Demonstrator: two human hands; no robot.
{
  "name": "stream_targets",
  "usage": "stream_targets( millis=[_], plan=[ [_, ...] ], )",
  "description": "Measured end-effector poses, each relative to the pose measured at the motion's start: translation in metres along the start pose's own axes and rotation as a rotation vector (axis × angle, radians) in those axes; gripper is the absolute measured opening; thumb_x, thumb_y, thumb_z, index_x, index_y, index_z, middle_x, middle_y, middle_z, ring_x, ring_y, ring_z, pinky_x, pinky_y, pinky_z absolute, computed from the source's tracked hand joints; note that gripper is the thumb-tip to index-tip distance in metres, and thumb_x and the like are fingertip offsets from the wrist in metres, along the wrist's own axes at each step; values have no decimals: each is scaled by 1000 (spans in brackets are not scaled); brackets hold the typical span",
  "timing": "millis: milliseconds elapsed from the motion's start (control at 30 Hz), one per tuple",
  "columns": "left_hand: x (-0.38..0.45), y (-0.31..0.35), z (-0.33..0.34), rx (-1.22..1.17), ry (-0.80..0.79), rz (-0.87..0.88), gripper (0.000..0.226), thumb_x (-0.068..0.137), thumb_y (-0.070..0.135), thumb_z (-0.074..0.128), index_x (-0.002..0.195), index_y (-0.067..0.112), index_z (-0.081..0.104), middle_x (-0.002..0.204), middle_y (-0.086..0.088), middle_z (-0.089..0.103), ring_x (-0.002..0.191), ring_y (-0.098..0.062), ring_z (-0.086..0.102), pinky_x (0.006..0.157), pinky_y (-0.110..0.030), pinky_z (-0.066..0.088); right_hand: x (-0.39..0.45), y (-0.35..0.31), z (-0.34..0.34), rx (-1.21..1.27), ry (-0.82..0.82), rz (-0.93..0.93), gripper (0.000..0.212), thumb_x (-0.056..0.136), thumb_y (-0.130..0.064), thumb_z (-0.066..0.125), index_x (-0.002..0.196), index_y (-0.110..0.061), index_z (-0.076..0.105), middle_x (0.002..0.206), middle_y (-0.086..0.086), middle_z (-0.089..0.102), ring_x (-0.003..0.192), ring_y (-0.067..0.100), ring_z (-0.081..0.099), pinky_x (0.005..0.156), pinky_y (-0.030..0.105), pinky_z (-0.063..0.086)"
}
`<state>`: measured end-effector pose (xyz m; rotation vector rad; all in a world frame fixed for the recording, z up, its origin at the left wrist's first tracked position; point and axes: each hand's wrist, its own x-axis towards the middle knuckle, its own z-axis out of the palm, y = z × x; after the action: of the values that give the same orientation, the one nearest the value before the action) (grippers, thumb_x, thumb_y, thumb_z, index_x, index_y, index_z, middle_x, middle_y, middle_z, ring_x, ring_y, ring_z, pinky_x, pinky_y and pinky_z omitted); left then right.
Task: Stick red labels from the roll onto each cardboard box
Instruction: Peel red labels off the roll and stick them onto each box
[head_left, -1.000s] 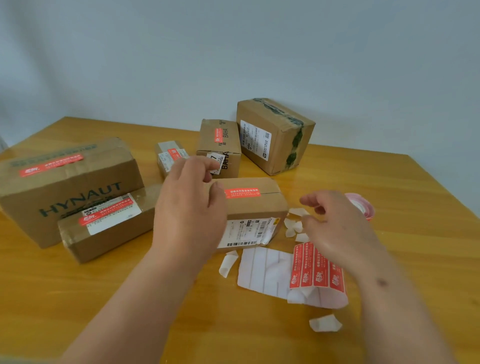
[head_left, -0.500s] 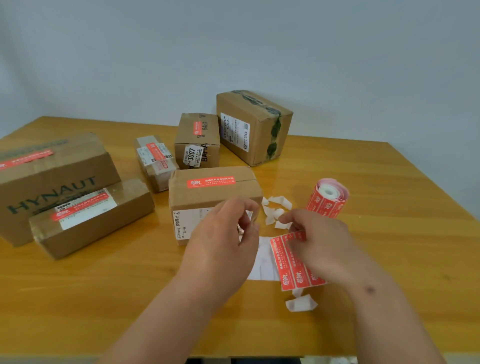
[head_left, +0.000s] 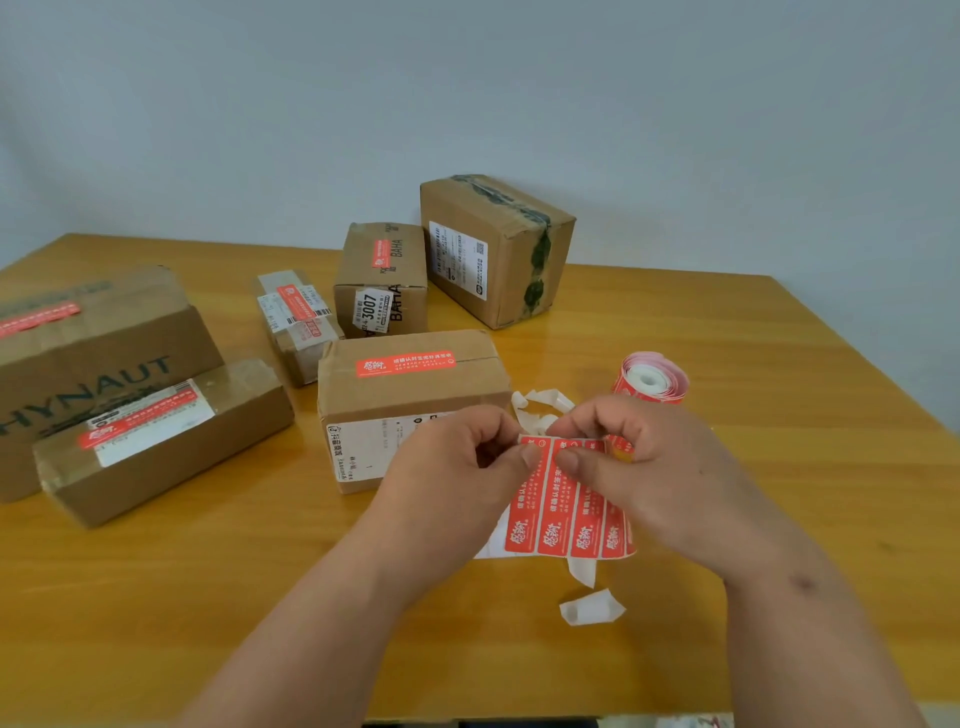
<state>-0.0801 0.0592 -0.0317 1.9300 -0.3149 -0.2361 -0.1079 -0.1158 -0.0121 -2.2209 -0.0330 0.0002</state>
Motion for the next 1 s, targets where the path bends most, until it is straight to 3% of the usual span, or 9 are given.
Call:
stream_targets(
  millis=[167, 300, 433, 567, 767, 1000],
  plan=[
    [-2, 3, 1, 69, -22, 37, 21, 89, 46, 59, 80, 27, 63, 75, 9, 70, 67, 6, 65, 51, -7, 43, 2, -1, 2, -189, 11, -69, 10, 87, -42, 64, 83, -33, 65, 83, -12, 68, 73, -2, 66, 57, 16, 51],
    [-1, 5, 0, 86, -33, 55, 20, 92, 43, 57, 79, 29, 63, 75, 9, 70, 65, 5, 65, 50, -7, 43, 3, -5, 2, -301, 4, -122, 19, 84, -50, 61, 85, -31, 63, 84, -13, 66, 80, 2, 64, 68, 18, 47],
    [-1, 5, -2, 127, -47, 84, 20, 93, 41, 57, 78, 30, 64, 76, 11, 69, 72, 4, 67, 53, -8, 46, 3, -6, 0, -278, -5, -102, 16, 83, -47, 65, 83, -31, 62, 84, -13, 66, 78, -6, 63, 58, 13, 50],
    [-1, 5, -6, 139, -56, 77, 21, 93, 41, 58, 78, 29, 66, 73, 14, 69, 72, 6, 66, 52, -7, 46, 3, -7, 0, -306, -21, -105, 14, 83, -44, 65, 81, -31, 61, 83, -15, 65, 81, -11, 59, 58, 8, 46],
    [1, 3, -6, 160, -38, 89, 25, 94, 36, 58, 74, 23, 65, 65, 13, 65, 62, 8, 61, 47, -6, 38, 3, -4, 4, -327, 1, -136, 16, 83, -44, 66, 78, -29, 62, 82, -14, 64, 81, -2, 61, 60, 9, 40],
    [2, 1, -3, 101, -35, 47, 27, 93, 36, 59, 69, 24, 63, 67, 10, 67, 65, 3, 65, 50, -6, 40, 4, 0, 7, -278, 13, -124, 16, 81, -44, 68, 74, -31, 61, 85, -15, 61, 101, 13, 54, 76, 28, 47]
  ],
)
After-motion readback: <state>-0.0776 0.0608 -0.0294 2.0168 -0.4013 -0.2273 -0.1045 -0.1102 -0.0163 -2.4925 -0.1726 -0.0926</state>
